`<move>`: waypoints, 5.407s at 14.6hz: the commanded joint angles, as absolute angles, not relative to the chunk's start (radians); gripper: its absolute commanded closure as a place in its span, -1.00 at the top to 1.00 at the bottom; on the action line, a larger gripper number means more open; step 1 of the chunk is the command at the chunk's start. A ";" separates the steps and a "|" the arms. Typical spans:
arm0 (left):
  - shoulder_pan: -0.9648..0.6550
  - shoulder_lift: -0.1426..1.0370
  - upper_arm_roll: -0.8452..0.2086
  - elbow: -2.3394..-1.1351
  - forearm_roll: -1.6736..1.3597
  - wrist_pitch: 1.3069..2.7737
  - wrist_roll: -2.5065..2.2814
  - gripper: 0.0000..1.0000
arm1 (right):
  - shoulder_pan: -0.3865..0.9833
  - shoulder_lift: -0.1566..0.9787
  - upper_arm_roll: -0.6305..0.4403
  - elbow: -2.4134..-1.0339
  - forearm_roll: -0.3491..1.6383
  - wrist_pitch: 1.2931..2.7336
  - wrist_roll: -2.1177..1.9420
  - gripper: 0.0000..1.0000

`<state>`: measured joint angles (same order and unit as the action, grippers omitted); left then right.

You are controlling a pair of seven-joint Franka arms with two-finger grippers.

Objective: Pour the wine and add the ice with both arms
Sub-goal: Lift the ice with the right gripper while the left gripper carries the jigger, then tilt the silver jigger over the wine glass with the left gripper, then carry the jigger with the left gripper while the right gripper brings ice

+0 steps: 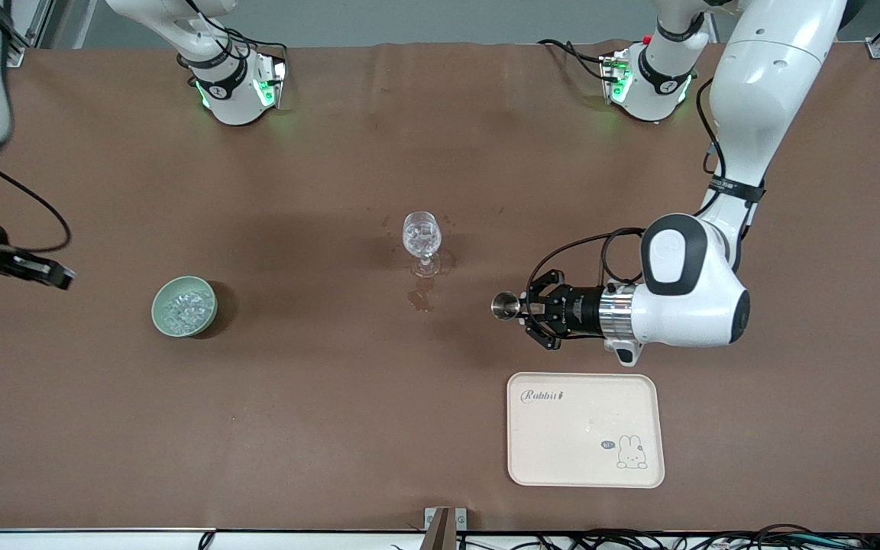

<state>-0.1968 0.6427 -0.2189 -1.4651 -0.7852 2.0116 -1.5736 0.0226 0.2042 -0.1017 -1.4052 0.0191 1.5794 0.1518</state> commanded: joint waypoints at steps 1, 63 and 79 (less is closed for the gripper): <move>-0.279 0.630 -0.207 -1.448 -0.682 2.066 -1.687 -0.99 | 0.012 0.145 -0.092 -1.351 0.006 1.479 0.112 -0.99; -0.581 0.463 -0.298 -1.589 0.040 1.997 -2.430 -0.99 | -0.025 0.037 -0.020 -1.424 -0.017 1.450 0.083 -0.99; -0.223 0.645 -0.296 -1.355 -0.444 1.954 -1.808 -0.99 | 0.014 0.037 -0.011 -1.424 -0.014 1.448 0.164 -0.99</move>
<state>-0.2932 0.5494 -0.2871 -1.4763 -0.3773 1.9803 -1.8943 -0.0047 0.0669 -0.0294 -1.3907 -0.0112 1.4365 0.0966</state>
